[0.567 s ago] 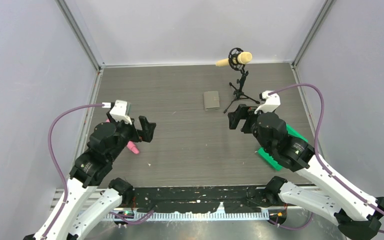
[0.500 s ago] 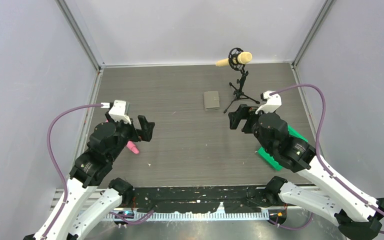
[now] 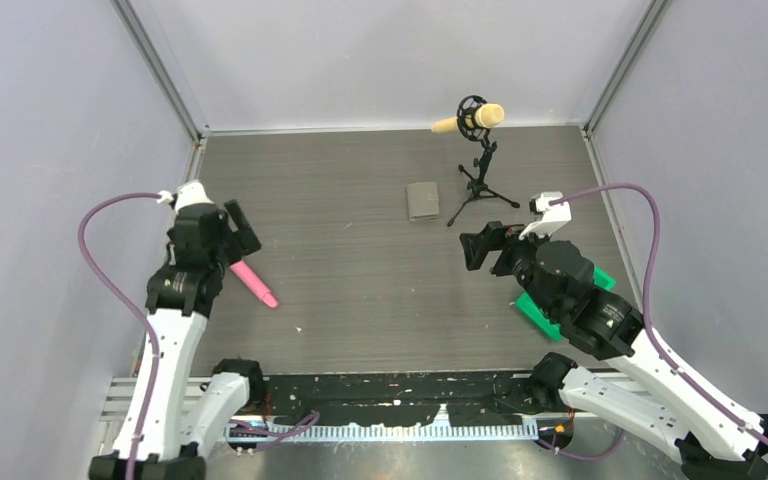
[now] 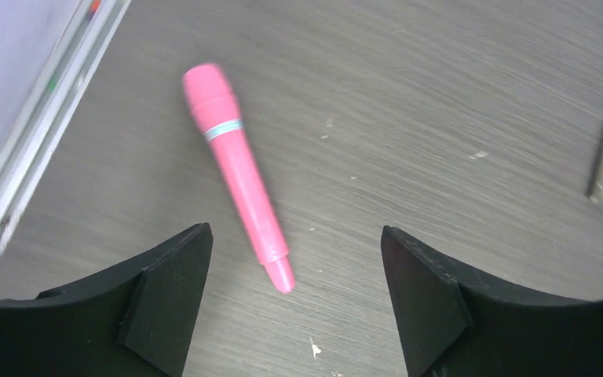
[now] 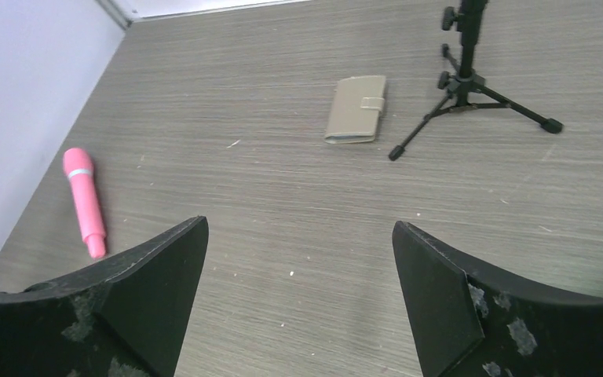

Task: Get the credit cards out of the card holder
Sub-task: Pick up the card holder from the center of the board.

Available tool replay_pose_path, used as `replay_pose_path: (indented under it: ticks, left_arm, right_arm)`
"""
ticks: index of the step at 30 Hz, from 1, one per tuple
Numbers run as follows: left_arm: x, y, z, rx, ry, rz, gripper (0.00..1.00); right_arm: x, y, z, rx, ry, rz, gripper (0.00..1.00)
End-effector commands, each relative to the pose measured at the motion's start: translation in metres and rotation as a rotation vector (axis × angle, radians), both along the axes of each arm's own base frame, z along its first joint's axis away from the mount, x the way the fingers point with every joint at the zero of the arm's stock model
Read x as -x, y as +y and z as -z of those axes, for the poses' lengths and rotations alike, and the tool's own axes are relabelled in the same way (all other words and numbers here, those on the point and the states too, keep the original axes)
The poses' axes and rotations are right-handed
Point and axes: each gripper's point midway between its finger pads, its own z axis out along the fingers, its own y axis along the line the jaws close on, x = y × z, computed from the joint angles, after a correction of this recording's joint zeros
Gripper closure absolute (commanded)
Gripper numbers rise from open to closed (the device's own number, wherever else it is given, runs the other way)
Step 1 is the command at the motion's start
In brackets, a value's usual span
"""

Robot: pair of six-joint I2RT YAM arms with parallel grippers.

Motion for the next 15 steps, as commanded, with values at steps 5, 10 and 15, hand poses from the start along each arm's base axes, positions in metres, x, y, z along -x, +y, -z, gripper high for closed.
replay_pose_path:
  ticks: [5,10,15]
  left_arm:
    - [-0.013,0.027,0.073,0.301,0.213,-0.192,0.28]
    - [-0.037,0.003,0.091,0.408,0.205,-0.081,0.35]
    - [-0.072,-0.054,0.079,0.425,0.117,0.099,0.29]
  right_arm:
    - [0.022,0.031,-0.017,-0.078,-0.099,-0.240,0.03]
    - [0.027,0.036,-0.017,-0.090,-0.093,-0.275,0.00]
    - [0.028,0.038,-0.013,-0.066,-0.078,-0.290,0.00]
